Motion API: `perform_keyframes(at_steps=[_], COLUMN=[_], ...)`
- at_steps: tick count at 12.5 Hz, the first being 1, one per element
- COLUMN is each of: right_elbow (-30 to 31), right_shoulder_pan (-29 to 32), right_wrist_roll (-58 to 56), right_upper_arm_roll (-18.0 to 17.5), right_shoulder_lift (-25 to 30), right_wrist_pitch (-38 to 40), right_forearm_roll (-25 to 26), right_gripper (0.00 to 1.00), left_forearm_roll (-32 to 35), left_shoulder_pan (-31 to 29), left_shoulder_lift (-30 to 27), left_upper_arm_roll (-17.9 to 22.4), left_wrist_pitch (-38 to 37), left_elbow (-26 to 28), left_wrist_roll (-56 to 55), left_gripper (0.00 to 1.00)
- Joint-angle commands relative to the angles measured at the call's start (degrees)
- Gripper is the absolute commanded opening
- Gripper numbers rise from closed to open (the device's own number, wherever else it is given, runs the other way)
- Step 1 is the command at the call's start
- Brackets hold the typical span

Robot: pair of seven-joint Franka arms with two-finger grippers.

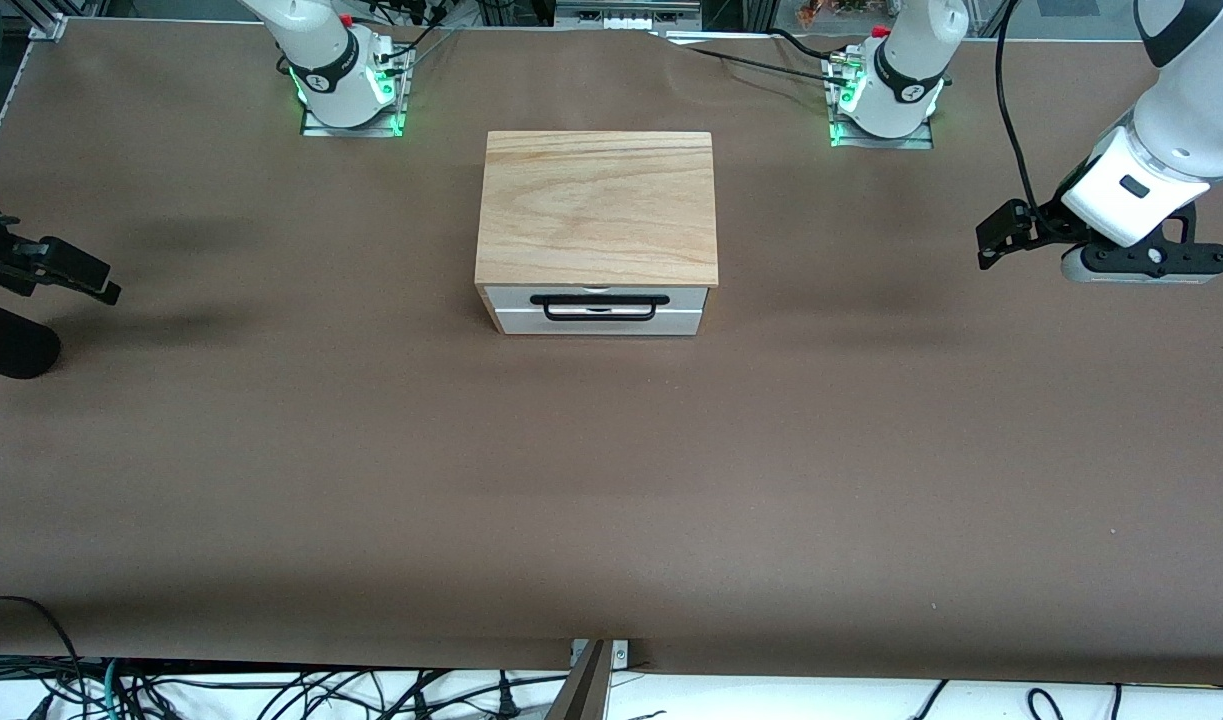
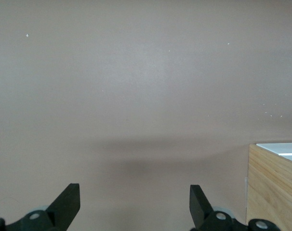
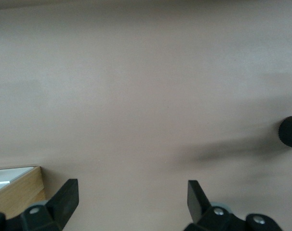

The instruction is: Pull top drawer with both arms simultaneously

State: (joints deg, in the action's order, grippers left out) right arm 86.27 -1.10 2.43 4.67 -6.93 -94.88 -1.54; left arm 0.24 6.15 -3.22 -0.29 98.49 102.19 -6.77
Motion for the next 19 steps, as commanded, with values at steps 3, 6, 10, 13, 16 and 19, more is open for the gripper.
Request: perform_keyframes(at_steps=[3,6,10,13,16,19], right_elbow=[-0.7,-0.7,-0.7,-0.7,-0.7,-0.7], right_shoulder_pan=[0.8,0.7,0.7,0.8,0.8,0.8], right_wrist_roll=[-0.1,-0.1,-0.1,-0.1,-0.1,-0.1], right_upper_arm_roll=[-1.2,-1.1,-1.1,-1.1,-1.1,-1.1], right_shoulder_lift=[0.1,0.1,0.0,0.0,0.0,0.0], right_wrist_pitch=[1.1,1.0,1.0,1.0,1.0,1.0], right_forearm_roll=[0.8,0.8,0.8,0.8,0.8,0.8], right_gripper=[1.00,1.00,1.00,1.00,1.00,1.00], left_forearm_roll=[1.9,1.9,1.9,1.9,1.9,1.9], left_shoulder_pan=[0.3,0.4,0.3,0.3,0.3,0.3], left_shoulder_lift=[0.8,0.8,0.8,0.8,0.9,0.9], left_upper_arm_roll=[-0.3,-0.3,-0.8,-0.8,-0.8,-0.8], left_wrist_pitch=[-3.1,-4.2,-4.4,-4.5,-4.5,-4.6], left_elbow=[-3.0,-3.3,-3.4,-3.4,-3.9,-4.1], left_wrist_roll=[-1.0,-0.9,-1.0,-1.3,-1.5,-1.5], left_gripper=[1.00,1.00,1.00,1.00,1.00,1.00])
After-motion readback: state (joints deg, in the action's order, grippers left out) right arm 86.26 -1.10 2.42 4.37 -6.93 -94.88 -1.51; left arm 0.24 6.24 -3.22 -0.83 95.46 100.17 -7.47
